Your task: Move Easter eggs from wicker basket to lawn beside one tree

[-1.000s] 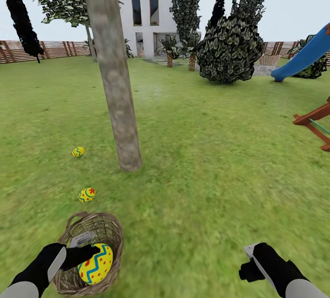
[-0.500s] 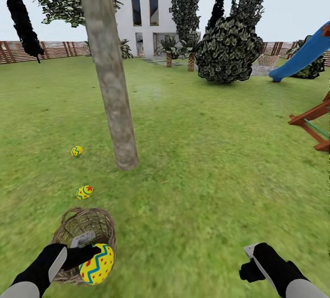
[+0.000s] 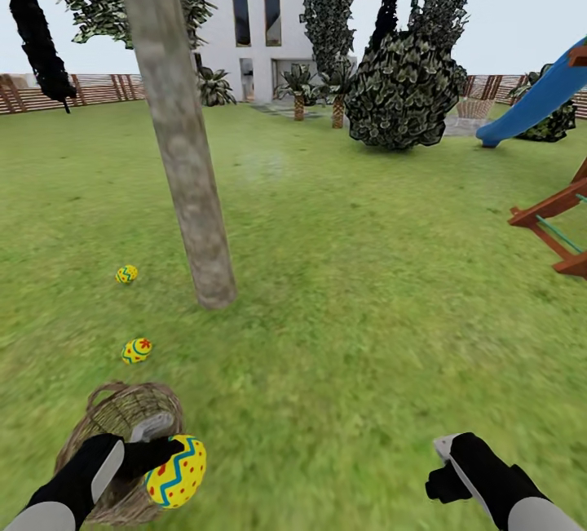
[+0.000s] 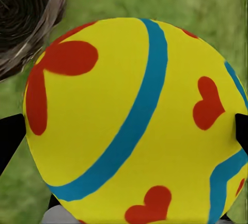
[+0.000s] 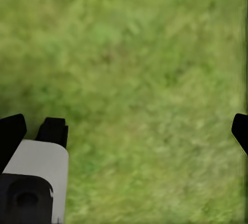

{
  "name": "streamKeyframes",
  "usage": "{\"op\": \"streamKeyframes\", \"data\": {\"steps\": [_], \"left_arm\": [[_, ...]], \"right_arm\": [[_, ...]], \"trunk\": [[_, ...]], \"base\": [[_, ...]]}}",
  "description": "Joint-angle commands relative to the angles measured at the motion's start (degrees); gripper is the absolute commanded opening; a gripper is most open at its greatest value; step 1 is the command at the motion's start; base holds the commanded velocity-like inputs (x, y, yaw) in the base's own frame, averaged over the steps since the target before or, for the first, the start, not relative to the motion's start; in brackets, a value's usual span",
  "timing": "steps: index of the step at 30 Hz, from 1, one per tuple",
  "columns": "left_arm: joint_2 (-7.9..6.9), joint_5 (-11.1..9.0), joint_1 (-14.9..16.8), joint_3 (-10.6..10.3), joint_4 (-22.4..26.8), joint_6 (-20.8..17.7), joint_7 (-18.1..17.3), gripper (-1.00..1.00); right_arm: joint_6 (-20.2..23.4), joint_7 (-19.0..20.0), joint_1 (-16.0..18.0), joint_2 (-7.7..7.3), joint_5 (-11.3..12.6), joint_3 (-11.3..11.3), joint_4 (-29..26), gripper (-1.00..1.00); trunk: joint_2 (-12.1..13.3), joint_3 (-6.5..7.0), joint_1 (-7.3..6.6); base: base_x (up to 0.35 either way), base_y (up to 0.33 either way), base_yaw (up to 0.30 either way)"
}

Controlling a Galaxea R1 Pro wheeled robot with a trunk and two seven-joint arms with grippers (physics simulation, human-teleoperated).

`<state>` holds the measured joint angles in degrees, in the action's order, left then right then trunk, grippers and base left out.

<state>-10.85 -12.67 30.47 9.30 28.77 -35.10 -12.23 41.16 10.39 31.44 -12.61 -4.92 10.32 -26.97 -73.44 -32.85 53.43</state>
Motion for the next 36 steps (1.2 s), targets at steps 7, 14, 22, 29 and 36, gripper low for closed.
{"op": "streamKeyframes", "data": {"steps": [7,14,22,29,36], "left_arm": [[0.30,0.0,0.0,0.3,0.1,-0.4,-0.2,-1.00],[0.39,0.0,0.0,0.3,0.1,-0.4,-0.2,-1.00],[0.39,-0.2,0.0,0.3,0.1,-0.4,-0.3,-1.00],[1.03,-0.1,0.0,0.3,0.1,-0.4,-0.3,-1.00],[2.30,0.1,0.0,0.3,-0.1,-0.4,-0.2,-1.00]], "right_arm": [[0.2,0.4,0.0,-0.11,-0.5,0.2,-0.1,1.00],[0.2,0.4,0.0,-0.14,-0.5,0.2,-0.1,1.00],[0.3,0.9,0.0,-5.60,0.6,-6.4,-3.6,1.00],[1.0,3.0,0.0,-8.16,0.4,-12.8,-14.6,1.00],[1.0,3.3,0.0,-7.97,0.0,-12.5,-12.9,1.00]], "trunk": [[2.8,1.21,-1.51],[5.6,2.46,-3.05],[8.8,3.90,-4.81],[11.6,5.20,-6.34],[14.4,6.46,-7.88]], "base": [[0.319,-0.104,0.000],[0.272,-0.166,0.000],[0.056,-0.078,0.000],[0.000,0.000,0.000],[-0.146,-0.220,0.000]]}}
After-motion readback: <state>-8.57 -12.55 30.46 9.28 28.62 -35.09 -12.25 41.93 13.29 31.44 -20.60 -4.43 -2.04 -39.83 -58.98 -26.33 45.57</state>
